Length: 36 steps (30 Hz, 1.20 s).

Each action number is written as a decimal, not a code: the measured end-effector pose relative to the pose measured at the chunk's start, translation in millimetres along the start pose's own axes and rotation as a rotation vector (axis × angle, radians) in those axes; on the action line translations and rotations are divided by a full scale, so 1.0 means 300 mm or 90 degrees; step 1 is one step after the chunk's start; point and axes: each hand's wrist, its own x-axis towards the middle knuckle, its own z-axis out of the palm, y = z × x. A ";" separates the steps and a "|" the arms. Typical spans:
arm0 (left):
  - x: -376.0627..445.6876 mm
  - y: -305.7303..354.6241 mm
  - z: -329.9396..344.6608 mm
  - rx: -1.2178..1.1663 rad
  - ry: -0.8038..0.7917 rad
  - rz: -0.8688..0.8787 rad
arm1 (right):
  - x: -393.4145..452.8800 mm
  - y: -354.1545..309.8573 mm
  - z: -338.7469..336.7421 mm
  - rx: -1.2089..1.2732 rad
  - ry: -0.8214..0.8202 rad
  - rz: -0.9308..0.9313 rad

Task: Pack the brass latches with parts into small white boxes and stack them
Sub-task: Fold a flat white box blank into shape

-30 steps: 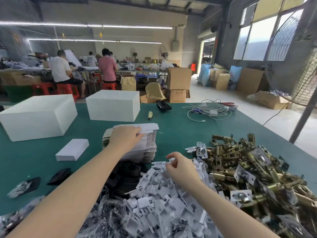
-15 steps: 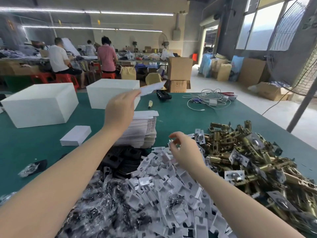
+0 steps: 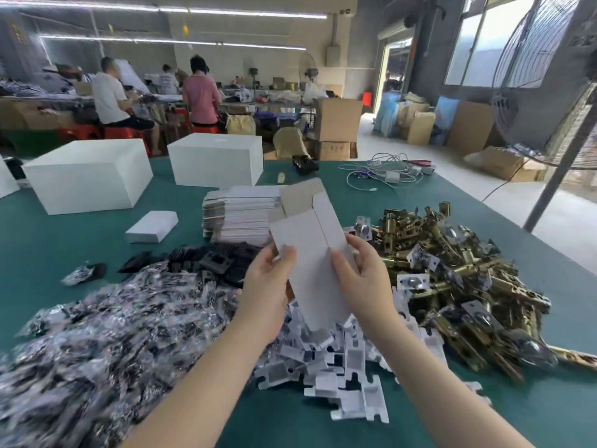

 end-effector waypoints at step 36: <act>0.162 0.038 -0.058 0.519 -0.213 0.113 | 0.138 -0.031 -0.045 -0.563 -0.004 -0.209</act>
